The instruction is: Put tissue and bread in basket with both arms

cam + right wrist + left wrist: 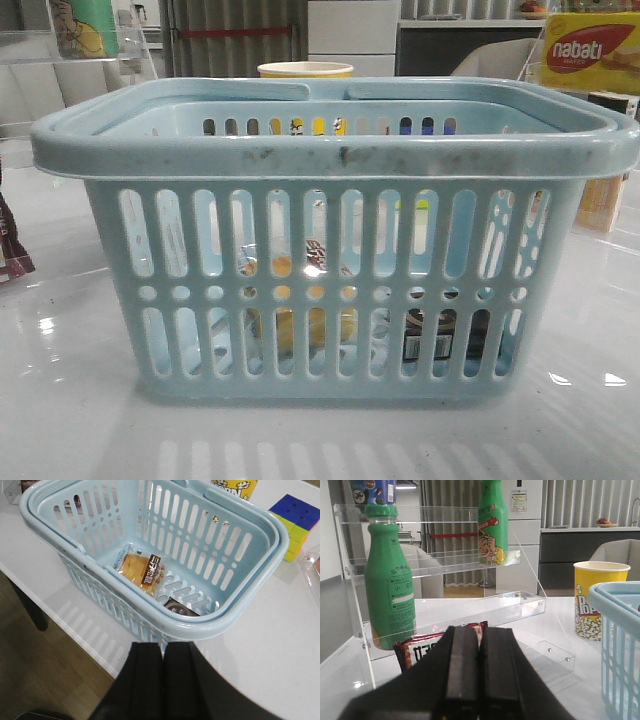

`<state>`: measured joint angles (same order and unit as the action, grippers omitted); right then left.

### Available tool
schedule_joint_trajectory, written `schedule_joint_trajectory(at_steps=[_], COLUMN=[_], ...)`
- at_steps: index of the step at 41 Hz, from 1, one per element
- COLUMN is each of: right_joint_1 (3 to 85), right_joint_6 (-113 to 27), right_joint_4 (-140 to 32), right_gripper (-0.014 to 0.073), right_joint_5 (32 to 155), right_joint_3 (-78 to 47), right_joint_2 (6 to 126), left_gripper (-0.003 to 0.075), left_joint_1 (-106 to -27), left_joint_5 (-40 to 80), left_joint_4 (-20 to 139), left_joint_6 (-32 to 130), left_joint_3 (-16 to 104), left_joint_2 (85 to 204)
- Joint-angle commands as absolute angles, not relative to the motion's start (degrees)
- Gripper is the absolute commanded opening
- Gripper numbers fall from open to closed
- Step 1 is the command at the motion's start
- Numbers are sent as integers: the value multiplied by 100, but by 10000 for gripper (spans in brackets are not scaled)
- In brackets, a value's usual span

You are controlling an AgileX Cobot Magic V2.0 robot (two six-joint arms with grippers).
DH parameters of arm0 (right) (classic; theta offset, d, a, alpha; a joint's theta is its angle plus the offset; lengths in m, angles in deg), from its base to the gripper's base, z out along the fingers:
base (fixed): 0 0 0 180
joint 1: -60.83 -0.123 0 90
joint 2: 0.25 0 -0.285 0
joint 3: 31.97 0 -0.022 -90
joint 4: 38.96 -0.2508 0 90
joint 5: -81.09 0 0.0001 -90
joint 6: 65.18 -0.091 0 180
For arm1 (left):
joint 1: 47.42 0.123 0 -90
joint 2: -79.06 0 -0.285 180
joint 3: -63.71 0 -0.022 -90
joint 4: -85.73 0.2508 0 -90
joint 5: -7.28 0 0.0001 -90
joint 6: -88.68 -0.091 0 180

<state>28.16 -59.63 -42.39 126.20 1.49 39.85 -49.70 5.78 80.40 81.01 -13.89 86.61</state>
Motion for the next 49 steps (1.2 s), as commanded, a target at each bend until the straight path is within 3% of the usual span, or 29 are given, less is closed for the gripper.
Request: schedule_joint_trajectory(at_steps=[1, 32, 49], right_joint_1=[2812, 2851, 5524], right_joint_6=[-5914, -5914, -5914], right_joint_4=[-4220, -4207, -4178], right_gripper=[39, 39, 39], right_joint_5=[12202, 12017, 9175], right_joint_3=[5, 97, 2512], right_joint_2=[3992, 3932, 2272], left_gripper=[94, 94, 94], left_joint_1=[-5013, -5013, -5013], left_joint_5=[74, 74, 74], left_joint_4=[8001, 8001, 8001], left_joint_6=[8133, 8133, 8133], left_joint_3=[-1422, -1422, -1422], left_joint_2=[8563, 8563, 8563])
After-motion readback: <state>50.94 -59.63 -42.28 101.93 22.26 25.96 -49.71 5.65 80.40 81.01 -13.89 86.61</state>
